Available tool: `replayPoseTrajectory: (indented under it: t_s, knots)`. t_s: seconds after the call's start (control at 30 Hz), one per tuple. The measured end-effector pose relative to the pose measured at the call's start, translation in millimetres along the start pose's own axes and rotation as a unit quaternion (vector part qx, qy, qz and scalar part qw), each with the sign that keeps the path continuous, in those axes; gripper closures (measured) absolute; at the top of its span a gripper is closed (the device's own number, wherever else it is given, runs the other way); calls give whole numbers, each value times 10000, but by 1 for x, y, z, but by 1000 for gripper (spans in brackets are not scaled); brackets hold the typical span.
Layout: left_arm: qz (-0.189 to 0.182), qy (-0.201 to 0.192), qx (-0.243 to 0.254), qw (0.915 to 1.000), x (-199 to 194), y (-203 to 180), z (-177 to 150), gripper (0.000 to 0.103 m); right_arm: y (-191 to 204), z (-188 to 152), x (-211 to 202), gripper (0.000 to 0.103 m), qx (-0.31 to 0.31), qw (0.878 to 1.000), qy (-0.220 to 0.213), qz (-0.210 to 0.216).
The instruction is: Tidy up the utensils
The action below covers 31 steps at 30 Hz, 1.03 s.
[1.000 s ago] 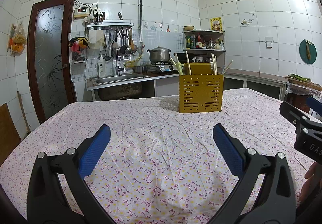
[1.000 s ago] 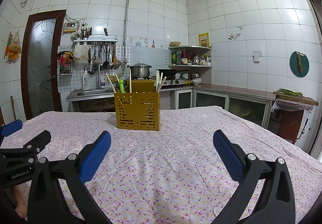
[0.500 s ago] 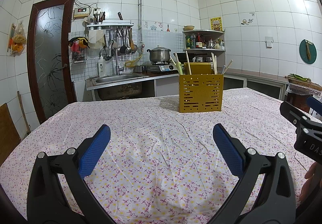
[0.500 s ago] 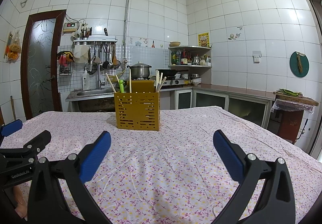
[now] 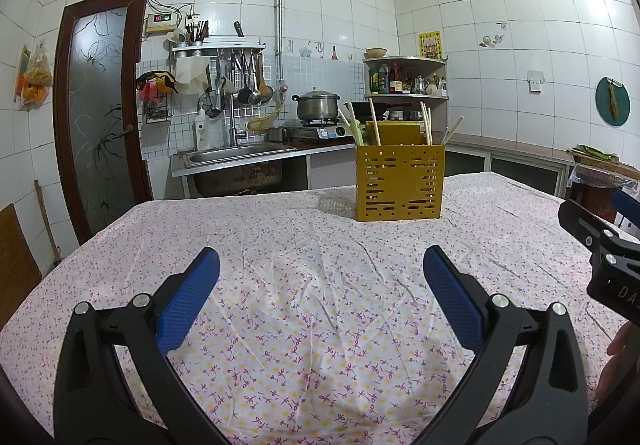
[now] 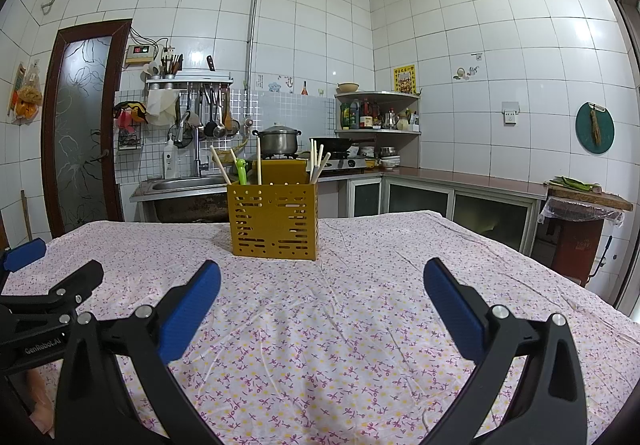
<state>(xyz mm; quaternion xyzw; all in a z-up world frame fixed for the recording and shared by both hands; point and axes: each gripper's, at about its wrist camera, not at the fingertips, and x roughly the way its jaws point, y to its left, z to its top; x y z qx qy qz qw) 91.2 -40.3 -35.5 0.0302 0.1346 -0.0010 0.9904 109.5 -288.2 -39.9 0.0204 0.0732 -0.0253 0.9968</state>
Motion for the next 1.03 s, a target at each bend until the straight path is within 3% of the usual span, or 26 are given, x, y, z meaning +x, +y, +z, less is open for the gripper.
replayPoseTrajectory:
  t_s: [1.03]
  knots:
    - [32, 60, 35, 10000, 1, -1, -3, 5, -1, 1, 0, 4, 5, 10000, -6, -3]
